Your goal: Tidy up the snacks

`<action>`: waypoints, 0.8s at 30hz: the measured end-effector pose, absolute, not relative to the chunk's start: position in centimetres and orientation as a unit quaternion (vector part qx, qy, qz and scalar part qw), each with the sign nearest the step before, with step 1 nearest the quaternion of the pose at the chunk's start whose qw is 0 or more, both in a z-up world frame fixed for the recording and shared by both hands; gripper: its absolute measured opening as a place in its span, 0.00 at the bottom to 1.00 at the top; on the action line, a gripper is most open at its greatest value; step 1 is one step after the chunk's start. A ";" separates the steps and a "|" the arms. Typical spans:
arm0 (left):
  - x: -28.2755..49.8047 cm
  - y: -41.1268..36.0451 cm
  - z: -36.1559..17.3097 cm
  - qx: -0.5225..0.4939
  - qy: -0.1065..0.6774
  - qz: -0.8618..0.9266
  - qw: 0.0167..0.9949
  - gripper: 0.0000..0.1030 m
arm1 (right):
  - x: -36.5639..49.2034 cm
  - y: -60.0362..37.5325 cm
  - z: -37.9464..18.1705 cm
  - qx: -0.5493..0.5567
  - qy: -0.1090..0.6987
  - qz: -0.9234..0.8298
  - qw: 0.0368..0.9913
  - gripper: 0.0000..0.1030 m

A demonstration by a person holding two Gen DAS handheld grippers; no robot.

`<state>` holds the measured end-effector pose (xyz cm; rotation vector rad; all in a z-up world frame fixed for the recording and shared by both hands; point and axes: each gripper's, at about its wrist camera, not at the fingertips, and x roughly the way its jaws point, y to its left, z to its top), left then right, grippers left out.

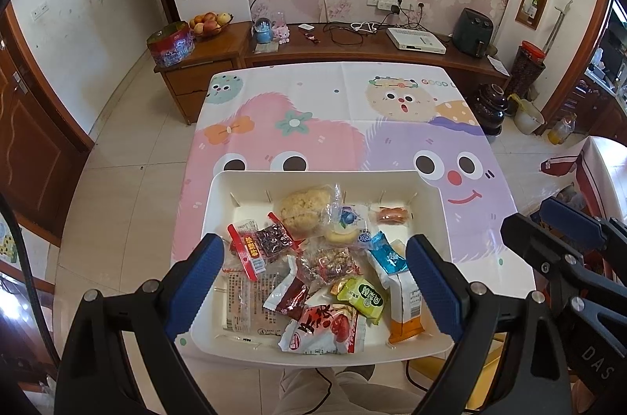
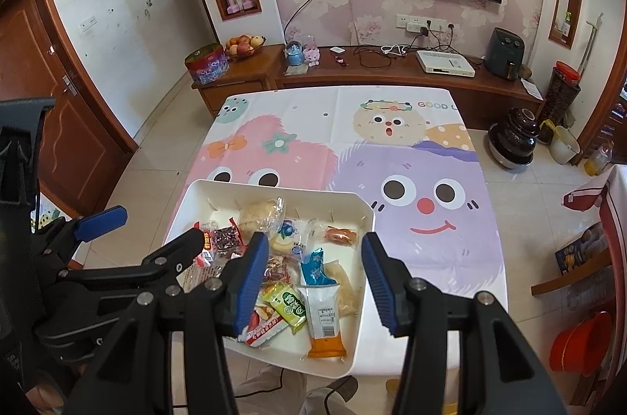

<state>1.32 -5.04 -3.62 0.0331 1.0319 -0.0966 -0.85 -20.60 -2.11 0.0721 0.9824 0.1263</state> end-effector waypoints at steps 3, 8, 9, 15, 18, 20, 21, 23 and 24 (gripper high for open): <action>1.3 -5.1 -3.6 0.016 0.493 -0.046 0.869 0.91 | -0.9 -20.6 -2.1 0.035 0.471 0.060 0.879 0.49; 1.4 -5.1 -3.6 0.016 0.494 -0.046 0.868 0.91 | -0.9 -20.6 -2.1 0.035 0.471 0.060 0.879 0.49; 1.4 -5.0 -3.7 0.016 0.494 -0.046 0.868 0.91 | -0.8 -20.6 -2.1 0.035 0.471 0.060 0.879 0.49; 1.4 -5.1 -3.7 0.016 0.495 -0.046 0.868 0.91 | -0.7 -20.6 -2.1 0.035 0.472 0.060 0.879 0.49; 1.4 -5.1 -3.6 0.016 0.495 -0.046 0.868 0.91 | -0.8 -20.7 -2.1 0.035 0.471 0.060 0.879 0.49; 1.4 -5.1 -3.6 0.016 0.495 -0.046 0.868 0.91 | -0.7 -20.6 -2.1 0.035 0.472 0.061 0.879 0.49; 1.4 -5.1 -3.6 0.017 0.495 -0.045 0.868 0.91 | -0.8 -20.7 -2.1 0.035 0.472 0.061 0.879 0.49; 1.4 -5.2 -3.7 0.016 0.495 -0.045 0.868 0.91 | -0.8 -20.6 -2.1 0.035 0.472 0.061 0.879 0.49; 1.4 -5.1 -3.6 0.016 0.495 -0.045 0.867 0.91 | -0.7 -20.6 -2.1 0.035 0.472 0.061 0.879 0.49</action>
